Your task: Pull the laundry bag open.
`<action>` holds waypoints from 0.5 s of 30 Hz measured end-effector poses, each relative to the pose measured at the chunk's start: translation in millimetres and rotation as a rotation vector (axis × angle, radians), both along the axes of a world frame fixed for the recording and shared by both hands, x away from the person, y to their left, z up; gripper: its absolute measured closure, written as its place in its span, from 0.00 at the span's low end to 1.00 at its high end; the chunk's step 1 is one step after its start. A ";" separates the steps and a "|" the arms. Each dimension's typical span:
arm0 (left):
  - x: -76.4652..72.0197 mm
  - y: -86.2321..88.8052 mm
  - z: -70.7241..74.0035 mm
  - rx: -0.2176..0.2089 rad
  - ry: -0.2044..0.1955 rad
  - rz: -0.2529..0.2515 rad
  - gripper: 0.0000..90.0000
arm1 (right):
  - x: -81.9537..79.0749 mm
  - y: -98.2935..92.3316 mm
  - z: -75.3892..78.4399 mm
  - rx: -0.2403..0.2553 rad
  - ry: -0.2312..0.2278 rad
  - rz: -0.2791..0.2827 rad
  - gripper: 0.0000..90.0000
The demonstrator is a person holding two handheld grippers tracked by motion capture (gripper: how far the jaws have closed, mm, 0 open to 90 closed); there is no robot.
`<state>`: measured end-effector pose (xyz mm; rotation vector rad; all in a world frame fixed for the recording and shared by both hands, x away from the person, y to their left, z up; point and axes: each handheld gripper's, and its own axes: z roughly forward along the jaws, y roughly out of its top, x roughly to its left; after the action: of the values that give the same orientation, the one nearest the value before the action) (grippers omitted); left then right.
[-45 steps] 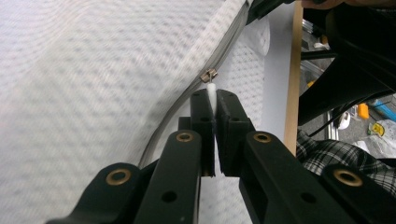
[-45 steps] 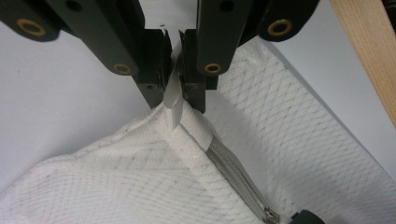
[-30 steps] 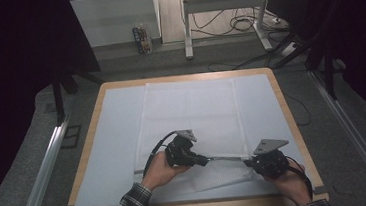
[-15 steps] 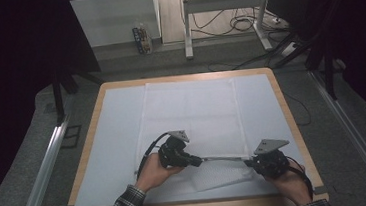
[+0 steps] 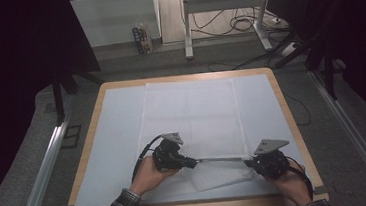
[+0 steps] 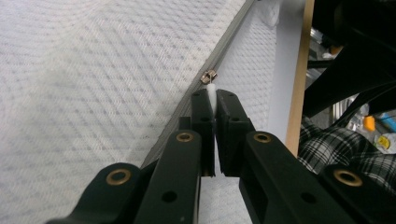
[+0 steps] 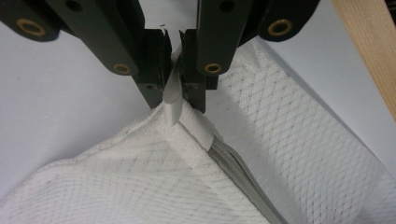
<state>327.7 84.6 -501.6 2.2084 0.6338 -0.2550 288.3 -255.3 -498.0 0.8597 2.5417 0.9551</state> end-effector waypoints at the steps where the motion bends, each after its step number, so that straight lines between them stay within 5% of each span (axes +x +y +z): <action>1: -0.7 1.1 -0.1 0.000 0.000 0.004 0.97 | -0.2 0.4 0.1 -0.003 -0.002 0.000 0.91; 15: -7.1 13.4 -1.2 0.003 -0.005 0.025 0.97 | -0.4 -0.2 -0.4 -0.006 0.001 -0.005 0.91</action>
<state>320.6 97.9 -502.8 2.2019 0.6597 -0.2358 287.8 -255.4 -498.4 0.8648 2.5409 0.9457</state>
